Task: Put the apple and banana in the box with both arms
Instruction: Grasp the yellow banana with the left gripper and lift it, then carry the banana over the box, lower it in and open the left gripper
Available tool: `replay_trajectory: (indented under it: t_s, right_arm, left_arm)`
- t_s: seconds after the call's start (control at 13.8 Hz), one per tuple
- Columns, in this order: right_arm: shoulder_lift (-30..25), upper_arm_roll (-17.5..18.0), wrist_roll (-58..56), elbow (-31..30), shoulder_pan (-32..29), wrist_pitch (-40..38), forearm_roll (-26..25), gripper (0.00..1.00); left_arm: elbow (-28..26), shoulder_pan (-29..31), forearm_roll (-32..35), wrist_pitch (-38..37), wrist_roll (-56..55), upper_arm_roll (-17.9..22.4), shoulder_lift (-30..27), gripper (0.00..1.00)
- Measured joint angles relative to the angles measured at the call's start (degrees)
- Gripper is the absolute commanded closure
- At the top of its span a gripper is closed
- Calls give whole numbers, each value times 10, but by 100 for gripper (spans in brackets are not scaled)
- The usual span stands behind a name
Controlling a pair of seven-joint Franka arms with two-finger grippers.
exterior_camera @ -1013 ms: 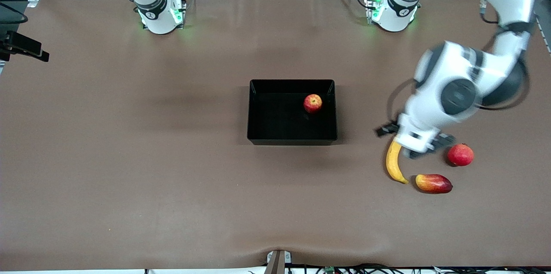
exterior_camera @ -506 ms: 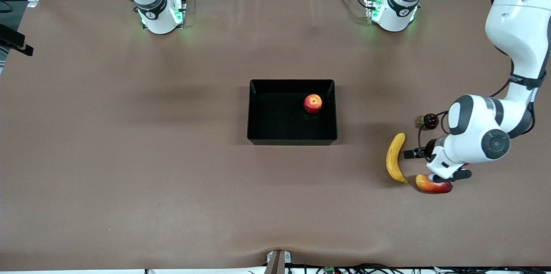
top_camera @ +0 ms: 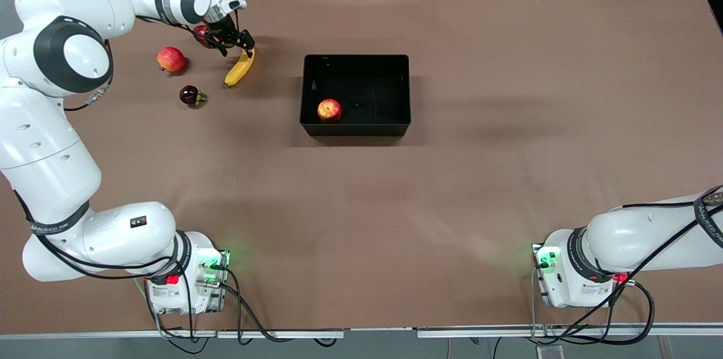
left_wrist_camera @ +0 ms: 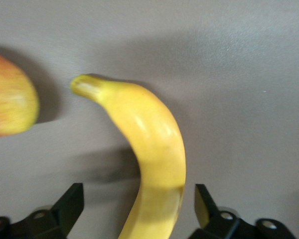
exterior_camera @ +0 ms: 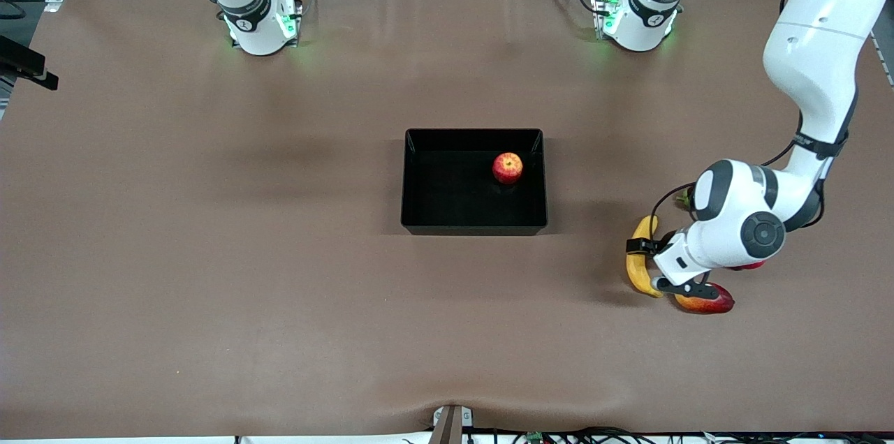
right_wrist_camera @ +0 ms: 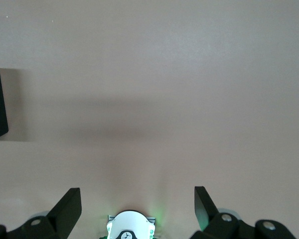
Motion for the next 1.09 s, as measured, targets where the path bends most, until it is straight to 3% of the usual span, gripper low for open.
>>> replay_trajectory:
  t_s: [0.14, 0.58, 1.09]
  right_arm:
    - [0, 1, 0, 0, 0, 0, 0, 0]
    - [0, 5, 0, 0, 0, -8, 0, 0]
    - [0, 6, -1, 0, -1, -11, 0, 0]
  left_arm:
    - [0, -1, 0, 10, 1, 0, 16, 100]
    - [13, -26, 1, -20, -142, -10, -3, 100]
    - [38, -188, 0, -127, -373, -29, -114, 100]
